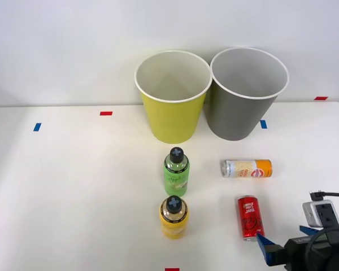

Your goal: Put cans in the gray bin, plastic bottles in the light green bin

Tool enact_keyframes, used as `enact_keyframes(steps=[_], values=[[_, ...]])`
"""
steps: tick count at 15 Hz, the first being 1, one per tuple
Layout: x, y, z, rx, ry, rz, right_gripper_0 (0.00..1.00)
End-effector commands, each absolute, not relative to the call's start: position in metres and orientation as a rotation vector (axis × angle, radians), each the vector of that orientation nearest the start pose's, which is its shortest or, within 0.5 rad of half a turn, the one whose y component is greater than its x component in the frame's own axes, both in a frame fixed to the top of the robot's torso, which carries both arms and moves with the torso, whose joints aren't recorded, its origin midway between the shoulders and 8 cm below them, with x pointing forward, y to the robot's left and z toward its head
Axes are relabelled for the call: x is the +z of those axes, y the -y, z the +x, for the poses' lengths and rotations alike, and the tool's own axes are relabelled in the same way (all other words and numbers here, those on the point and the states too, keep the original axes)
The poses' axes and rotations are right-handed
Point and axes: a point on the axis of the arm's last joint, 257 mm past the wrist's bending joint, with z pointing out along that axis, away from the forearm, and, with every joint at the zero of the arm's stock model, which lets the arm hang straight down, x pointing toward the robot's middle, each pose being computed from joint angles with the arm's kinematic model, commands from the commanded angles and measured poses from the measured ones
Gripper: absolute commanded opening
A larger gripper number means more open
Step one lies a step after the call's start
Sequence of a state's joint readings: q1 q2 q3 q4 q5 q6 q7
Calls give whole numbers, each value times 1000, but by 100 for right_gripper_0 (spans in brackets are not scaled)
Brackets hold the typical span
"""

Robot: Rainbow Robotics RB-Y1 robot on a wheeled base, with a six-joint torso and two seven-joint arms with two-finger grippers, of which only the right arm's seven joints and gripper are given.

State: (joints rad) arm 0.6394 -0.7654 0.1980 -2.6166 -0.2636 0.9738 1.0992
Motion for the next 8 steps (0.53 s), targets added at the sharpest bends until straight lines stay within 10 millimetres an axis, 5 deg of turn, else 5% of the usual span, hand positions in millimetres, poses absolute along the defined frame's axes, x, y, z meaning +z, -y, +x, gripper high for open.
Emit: enact_keyframes(steps=[1,8], values=[[-268,216,280,201,-2442,-181,100],[-267,210,290,126,-2506,-213,100]])
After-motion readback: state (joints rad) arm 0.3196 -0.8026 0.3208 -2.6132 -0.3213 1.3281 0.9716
